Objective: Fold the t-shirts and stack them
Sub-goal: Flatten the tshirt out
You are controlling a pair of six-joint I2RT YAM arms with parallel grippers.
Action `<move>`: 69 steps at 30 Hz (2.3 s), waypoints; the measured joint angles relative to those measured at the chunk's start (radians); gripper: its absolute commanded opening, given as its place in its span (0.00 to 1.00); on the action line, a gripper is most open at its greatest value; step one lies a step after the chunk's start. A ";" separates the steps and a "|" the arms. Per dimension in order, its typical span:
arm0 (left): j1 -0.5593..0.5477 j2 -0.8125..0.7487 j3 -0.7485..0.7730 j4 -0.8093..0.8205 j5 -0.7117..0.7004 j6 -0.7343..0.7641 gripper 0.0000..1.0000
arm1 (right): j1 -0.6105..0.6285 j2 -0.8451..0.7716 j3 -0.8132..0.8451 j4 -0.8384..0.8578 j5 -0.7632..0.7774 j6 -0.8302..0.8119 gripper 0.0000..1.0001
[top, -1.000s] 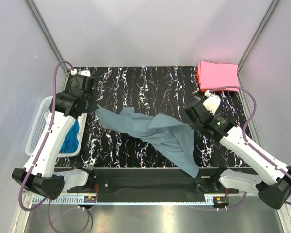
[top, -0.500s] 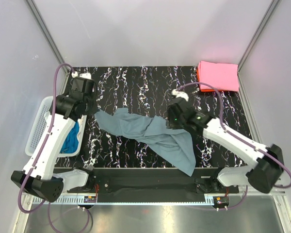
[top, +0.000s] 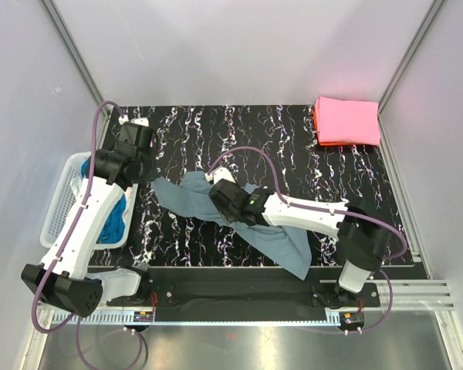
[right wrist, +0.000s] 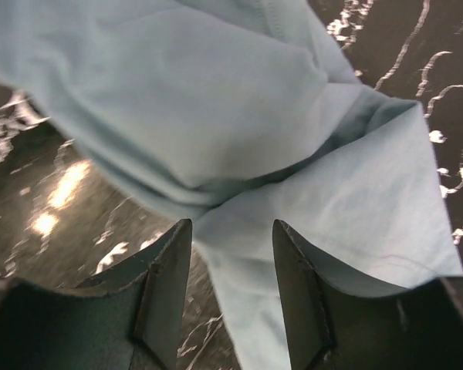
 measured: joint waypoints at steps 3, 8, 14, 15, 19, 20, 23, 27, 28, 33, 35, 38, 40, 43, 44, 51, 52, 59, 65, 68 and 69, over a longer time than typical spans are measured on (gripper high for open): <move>0.000 0.002 0.000 0.003 0.002 0.003 0.00 | 0.000 0.033 0.010 -0.005 0.058 0.002 0.49; 0.000 0.002 0.000 0.013 0.006 0.005 0.00 | 0.000 0.041 0.015 -0.019 0.134 0.033 0.00; 0.000 0.002 0.002 0.012 -0.032 0.010 0.00 | -0.078 0.036 0.095 -0.255 0.281 0.241 0.00; 0.000 0.005 0.010 -0.002 -0.054 0.013 0.00 | -0.125 0.018 0.097 -0.305 0.286 0.286 0.00; 0.000 0.008 0.074 -0.042 -0.143 0.025 0.00 | -0.360 -0.158 0.020 -0.444 0.292 0.394 0.00; 0.000 0.008 0.098 -0.051 -0.167 0.028 0.00 | -0.423 -0.234 -0.011 -0.474 0.298 0.414 0.00; 0.000 0.008 0.117 -0.058 -0.198 0.032 0.00 | -0.532 -0.423 -0.068 -0.547 0.301 0.449 0.00; 0.000 0.008 0.115 -0.066 -0.212 0.031 0.00 | -0.706 -0.570 -0.138 -0.556 0.278 0.454 0.00; 0.000 0.008 0.113 -0.066 -0.211 0.031 0.00 | -0.749 -0.580 -0.153 -0.555 0.266 0.452 0.00; 0.000 -0.021 0.026 -0.006 -0.079 0.022 0.00 | -0.795 -0.554 -0.210 -0.513 0.155 0.430 0.05; -0.003 -0.049 -0.044 0.030 -0.001 0.008 0.00 | -0.796 -0.547 -0.232 -0.481 0.095 0.423 0.16; -0.011 -0.075 -0.138 0.058 0.075 -0.012 0.00 | -0.796 -0.524 -0.252 -0.455 0.037 0.410 0.31; -0.014 -0.077 -0.185 0.071 0.110 -0.023 0.00 | -0.796 -0.492 -0.251 -0.443 0.026 0.404 0.34; -0.014 -0.080 -0.237 0.091 0.146 -0.033 0.00 | -0.798 -0.433 -0.219 -0.472 0.026 0.457 0.36; -0.014 -0.080 -0.245 0.097 0.156 -0.036 0.00 | -0.798 -0.414 -0.195 -0.496 0.026 0.488 0.42; -0.014 -0.082 -0.249 0.134 0.187 -0.042 0.00 | -0.800 -0.401 -0.138 -0.572 -0.066 0.830 0.62; -0.014 -0.082 -0.249 0.136 0.188 -0.041 0.00 | -0.800 -0.409 -0.147 -0.581 -0.071 0.864 0.62; -0.015 -0.081 -0.237 0.134 0.176 -0.035 0.00 | -0.801 -0.591 -0.222 -0.660 -0.056 1.135 0.56; -0.015 -0.070 -0.206 0.135 0.171 -0.025 0.00 | -0.806 -0.750 -0.420 -0.694 -0.050 1.300 0.55; -0.015 -0.066 -0.195 0.133 0.158 -0.024 0.00 | -0.817 -0.699 -0.435 -0.702 -0.042 1.340 0.54; -0.015 -0.064 -0.188 0.132 0.154 -0.024 0.00 | -0.820 -0.673 -0.438 -0.700 -0.040 1.350 0.54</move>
